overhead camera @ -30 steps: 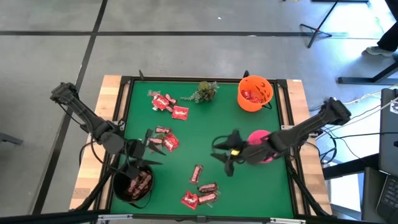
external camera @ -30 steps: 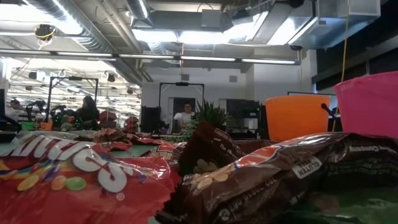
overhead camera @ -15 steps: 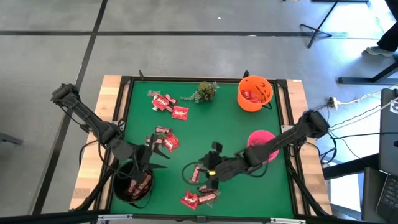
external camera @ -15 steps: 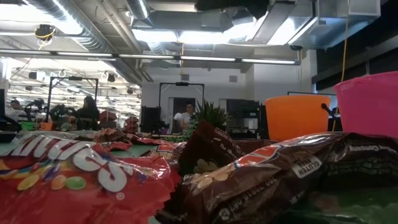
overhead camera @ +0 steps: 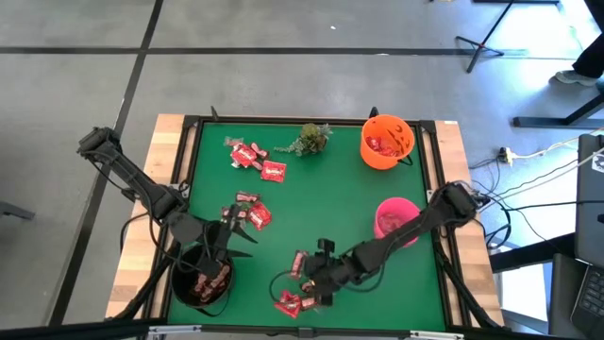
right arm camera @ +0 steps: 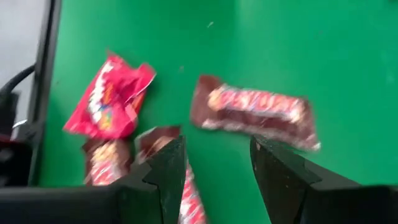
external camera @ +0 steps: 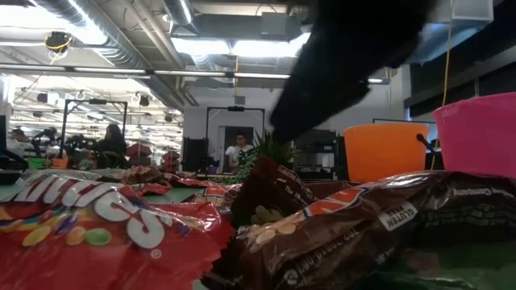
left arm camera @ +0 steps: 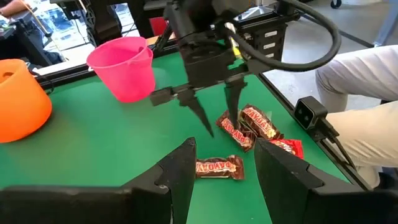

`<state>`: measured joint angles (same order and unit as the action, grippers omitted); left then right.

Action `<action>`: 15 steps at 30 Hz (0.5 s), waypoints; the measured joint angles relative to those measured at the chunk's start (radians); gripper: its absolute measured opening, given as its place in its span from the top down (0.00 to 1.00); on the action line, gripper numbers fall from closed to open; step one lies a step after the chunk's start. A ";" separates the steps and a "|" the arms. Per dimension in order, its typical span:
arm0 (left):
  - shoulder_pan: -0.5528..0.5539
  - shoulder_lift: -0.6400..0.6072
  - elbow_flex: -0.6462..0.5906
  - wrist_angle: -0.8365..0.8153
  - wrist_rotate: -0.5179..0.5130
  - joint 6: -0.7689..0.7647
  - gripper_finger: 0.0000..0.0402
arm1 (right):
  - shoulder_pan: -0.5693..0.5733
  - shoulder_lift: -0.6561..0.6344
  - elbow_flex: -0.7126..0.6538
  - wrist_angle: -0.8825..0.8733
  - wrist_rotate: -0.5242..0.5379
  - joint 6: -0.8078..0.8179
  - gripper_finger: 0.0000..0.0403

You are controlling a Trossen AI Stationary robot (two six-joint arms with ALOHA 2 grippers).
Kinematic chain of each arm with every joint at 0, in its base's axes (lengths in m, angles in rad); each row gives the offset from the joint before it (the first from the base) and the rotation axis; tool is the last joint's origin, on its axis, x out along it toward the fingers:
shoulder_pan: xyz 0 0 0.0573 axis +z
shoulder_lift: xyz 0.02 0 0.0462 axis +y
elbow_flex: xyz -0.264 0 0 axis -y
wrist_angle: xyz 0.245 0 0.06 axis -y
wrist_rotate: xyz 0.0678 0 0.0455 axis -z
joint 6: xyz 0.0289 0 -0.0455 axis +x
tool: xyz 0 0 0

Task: Sort candy
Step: Put the brown chocolate bar into the black bucket

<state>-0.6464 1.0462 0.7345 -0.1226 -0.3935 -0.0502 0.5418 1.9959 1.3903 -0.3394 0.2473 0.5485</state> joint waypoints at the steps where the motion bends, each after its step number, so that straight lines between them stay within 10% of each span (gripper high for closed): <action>1: 0.000 0.000 0.000 0.000 0.000 0.000 0.62 | 0.009 0.000 0.000 -0.006 -0.001 0.004 0.56; 15: 0.000 0.000 0.000 0.000 -0.001 -0.027 0.62 | 0.141 0.000 0.000 -0.001 0.046 0.130 0.56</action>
<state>-0.6464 1.0462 0.7345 -0.1230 -0.3943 -0.0772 0.6827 1.9961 1.3907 -0.3402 0.2933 0.6784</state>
